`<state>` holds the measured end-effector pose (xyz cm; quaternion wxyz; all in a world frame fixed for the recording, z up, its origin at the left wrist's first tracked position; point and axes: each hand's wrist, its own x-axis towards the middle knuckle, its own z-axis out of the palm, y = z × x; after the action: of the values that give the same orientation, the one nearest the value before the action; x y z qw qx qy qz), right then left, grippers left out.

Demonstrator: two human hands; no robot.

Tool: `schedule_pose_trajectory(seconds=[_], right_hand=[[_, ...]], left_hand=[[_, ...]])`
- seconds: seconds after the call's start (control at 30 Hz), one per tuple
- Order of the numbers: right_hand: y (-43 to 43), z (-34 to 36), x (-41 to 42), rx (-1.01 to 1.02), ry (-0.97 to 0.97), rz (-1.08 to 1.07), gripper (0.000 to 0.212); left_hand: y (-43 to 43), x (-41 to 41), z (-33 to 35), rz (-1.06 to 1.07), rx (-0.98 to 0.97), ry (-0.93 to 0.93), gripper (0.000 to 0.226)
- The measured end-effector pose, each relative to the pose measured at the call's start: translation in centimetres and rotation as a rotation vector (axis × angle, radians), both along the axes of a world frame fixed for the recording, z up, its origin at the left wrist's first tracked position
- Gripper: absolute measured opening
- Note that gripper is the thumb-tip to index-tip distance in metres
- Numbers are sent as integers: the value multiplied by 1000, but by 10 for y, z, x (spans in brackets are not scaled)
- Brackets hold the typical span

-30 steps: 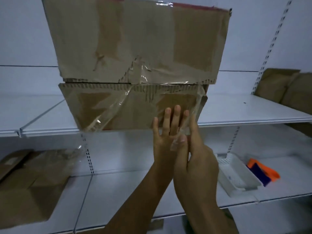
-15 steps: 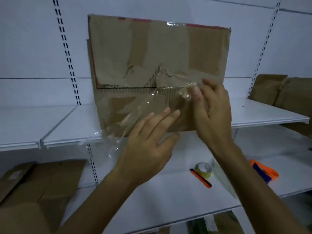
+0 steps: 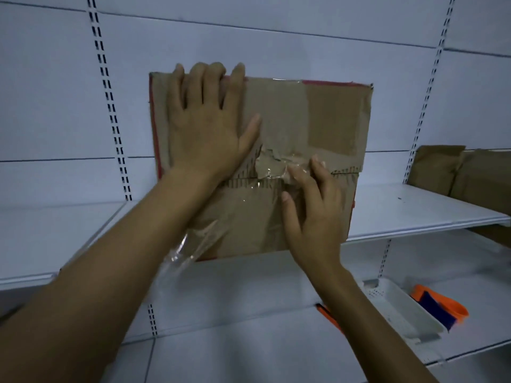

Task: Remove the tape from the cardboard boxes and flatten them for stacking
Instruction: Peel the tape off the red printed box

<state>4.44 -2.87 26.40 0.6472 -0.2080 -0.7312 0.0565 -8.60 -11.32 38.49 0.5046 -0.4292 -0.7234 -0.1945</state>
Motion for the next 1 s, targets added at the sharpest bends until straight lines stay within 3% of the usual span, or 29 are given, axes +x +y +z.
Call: schedule_pose_trajectory(seconds=[0.17,0.33,0.53,0.63,0.7,0.8,0.93,1.0], right_hand=[[-52,-8,-24,-167,35,100,52],[-120,-47,-45,-40,-27,199,62],[-88,-131,-6,-274,-49,180,79],[-75,-173,19,-375,-109,127,63],[-76,-182,33,-303,-101,122,51],[-71,-136,47,-139,28,152,26],[-34,-11,53,211,119,151,27],[-13,51,45,265,104,127,28]], left_hand=[[9,-4,0,5,113,53,63],[9,-4,-4,11,118,66,61],[8,-6,-3,5,123,65,65],[7,-7,-3,16,130,62,66],[7,-6,-5,16,132,58,65],[7,-4,-7,3,150,62,65],[6,-4,-7,-21,193,64,66],[6,-3,-7,-35,208,71,62]])
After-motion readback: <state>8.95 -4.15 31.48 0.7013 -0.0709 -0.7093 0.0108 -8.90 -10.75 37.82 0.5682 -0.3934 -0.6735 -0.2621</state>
